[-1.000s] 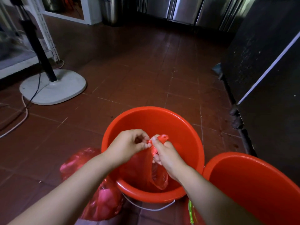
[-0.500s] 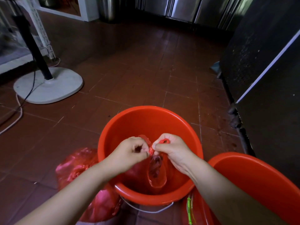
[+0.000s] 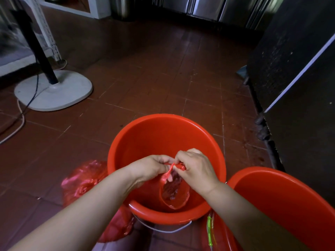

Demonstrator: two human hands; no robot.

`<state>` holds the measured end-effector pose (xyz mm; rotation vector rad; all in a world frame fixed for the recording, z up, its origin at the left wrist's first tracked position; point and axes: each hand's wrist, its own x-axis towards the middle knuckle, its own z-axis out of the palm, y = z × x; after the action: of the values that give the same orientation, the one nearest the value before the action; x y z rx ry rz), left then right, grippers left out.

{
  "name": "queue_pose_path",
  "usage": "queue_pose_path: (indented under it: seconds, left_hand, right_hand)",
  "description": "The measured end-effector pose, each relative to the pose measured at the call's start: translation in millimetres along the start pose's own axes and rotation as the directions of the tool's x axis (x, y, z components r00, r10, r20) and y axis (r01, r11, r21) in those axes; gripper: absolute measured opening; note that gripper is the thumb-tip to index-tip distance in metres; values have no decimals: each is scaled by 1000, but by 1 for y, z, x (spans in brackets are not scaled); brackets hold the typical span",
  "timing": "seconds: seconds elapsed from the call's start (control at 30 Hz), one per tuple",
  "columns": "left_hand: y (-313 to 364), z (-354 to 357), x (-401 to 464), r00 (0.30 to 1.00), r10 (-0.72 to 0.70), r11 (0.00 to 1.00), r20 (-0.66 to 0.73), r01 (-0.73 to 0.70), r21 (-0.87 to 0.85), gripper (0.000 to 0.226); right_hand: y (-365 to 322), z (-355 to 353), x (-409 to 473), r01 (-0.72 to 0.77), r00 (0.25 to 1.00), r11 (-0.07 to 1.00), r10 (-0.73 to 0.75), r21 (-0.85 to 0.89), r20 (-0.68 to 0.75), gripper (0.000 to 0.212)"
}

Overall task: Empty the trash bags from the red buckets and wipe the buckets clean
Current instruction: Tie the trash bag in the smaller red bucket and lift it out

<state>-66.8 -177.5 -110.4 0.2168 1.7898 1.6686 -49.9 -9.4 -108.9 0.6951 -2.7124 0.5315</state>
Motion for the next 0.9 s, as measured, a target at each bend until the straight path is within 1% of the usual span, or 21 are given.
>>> queue_pose_path:
  seconds: [0.07, 0.13, 0.2, 0.23, 0.27, 0.3, 0.33, 0.37, 0.4, 0.47, 0.53, 0.6, 0.63, 0.67, 0.7, 0.73, 0.77, 0.8, 0.83, 0.87, 0.9]
  left_hand:
    - [-3, 0, 0, 1000, -11, 1000, -5, 11, -15, 18]
    - [-6, 0, 0, 999, 3, 1000, -34, -3, 20, 20]
    - [-6, -1, 0, 990, 98, 981, -106, -78, 176, 19]
    - [-5, -3, 0, 972, 188, 936, -141, -134, 325, 17]
    - [-4, -6, 0, 942, 295, 835, -157, -175, 522, 14]
    - [-3, -10, -1, 905, 396, 669, -154, -169, 724, 11]
    - [-1, -16, -4, 869, 473, 480, -146, -114, 870, 9]
    - [0, -23, -7, 848, 508, 324, -151, -27, 946, 7]
    - [0, -31, -11, 846, 505, 215, -172, 70, 974, 5]
    - [-5, -42, -19, 875, 427, 79, -230, 217, 973, 13]
    - [-11, -48, -23, 891, 363, 42, -272, 276, 960, 23]
    - [-10, -49, -20, 894, 377, 17, -243, 256, 966, 21]
    - [-8, -50, -17, 897, 391, 39, -207, 208, 977, 18]
    - [-6, -51, -14, 899, 404, 144, -167, 118, 983, 16]
    - [-2, -49, -10, 905, 397, 356, -155, 3, 934, 15]
    - [2, -43, -10, 921, 353, 636, -166, -106, 765, 19]
    - [5, -34, -11, 940, 296, 858, -169, -185, 479, 23]
    - [8, -25, -12, 955, 253, 959, -153, -227, 166, 26]
    - [9, -16, -12, 962, 230, 964, -147, -246, -99, 27]
    - [10, -10, -10, 961, 221, 916, -168, -264, -302, 27]
    - [15, -7, -9, 953, 213, 854, -216, -289, -433, 28]
  right_hand:
    - [3, 1, -3, -13, 999, 998, 11, -65, -31, 29]
    - [5, -3, -3, 2, 999, 990, -7, -141, -37, 32]
    - [6, -6, -2, 66, 997, 971, -73, -229, -26, 32]
    - [5, -8, -1, 93, 995, 965, -99, -245, -11, 31]
    - [4, -9, -1, 107, 994, 967, -108, -230, 8, 31]
    - [3, -10, -1, 109, 994, 974, -106, -200, 27, 31]
    - [4, -11, -1, 103, 994, 980, -97, -169, 46, 32]
    - [6, -13, -1, 88, 994, 984, -77, -154, 78, 32]
    - [10, -16, -2, 71, 989, 983, -47, -169, 138, 31]
    - [21, -20, -6, 61, 949, 961, 28, -270, 314, 30]
    - [29, -22, -9, 53, 896, 932, 115, -359, 428, 33]
    - [31, -20, -10, -15, 848, 917, 223, -398, 480, 32]
    - [31, -19, -9, -95, 835, 920, 281, -380, 472, 33]
    - [30, -18, -8, -232, 826, 927, 348, -295, 444, 35]
    - [28, -16, -6, -419, 808, 903, 420, -99, 413, 37]
    - [24, -13, -3, -588, 783, 782, 487, 207, 386, 38]
    - [18, -9, 2, -655, 751, 544, 546, 524, 372, 38]
    - [12, -9, 8, -619, 715, 273, 583, 736, 385, 37]
    - [7, -10, 14, -541, 692, 44, 591, 840, 415, 38]
    - [3, -14, 19, -455, 687, -134, 576, 881, 442, 41]
    - [0, -19, 25, -366, 698, -273, 551, 890, 457, 45]
